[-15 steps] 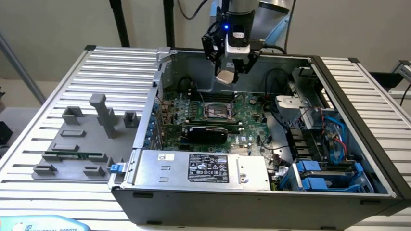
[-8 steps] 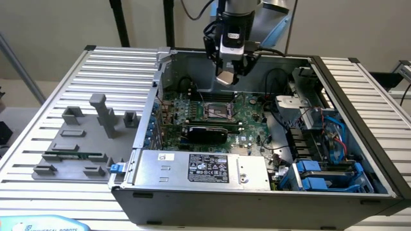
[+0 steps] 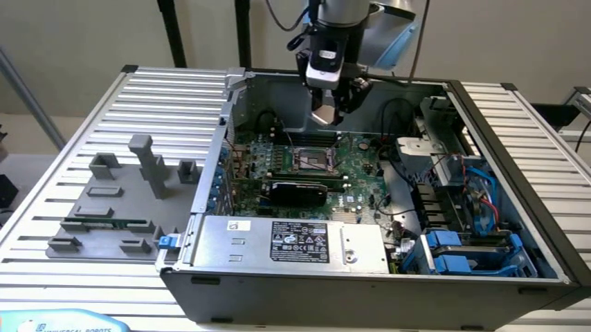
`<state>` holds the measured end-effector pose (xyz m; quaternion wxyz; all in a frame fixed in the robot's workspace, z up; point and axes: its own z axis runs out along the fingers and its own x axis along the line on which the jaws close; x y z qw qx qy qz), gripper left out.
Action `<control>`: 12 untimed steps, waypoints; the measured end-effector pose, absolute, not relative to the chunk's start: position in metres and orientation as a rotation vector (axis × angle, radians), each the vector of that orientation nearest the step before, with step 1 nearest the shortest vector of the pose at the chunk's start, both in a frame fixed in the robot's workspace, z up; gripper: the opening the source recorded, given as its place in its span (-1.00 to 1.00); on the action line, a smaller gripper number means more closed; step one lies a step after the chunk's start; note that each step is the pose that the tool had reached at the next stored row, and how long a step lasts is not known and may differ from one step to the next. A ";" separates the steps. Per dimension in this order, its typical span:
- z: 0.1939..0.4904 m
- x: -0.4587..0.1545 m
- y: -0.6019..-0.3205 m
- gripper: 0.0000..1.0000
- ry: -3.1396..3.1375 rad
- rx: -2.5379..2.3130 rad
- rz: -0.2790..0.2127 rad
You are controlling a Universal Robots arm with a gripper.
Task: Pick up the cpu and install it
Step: 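Place the cpu into insertion slot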
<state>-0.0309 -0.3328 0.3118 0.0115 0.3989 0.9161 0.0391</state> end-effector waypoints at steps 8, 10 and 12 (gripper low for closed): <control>0.301 -0.031 -0.333 0.09 2.692 1.554 0.117; 0.298 -0.031 -0.333 0.09 2.662 1.602 0.116; 0.296 -0.031 -0.333 0.09 2.632 1.649 0.114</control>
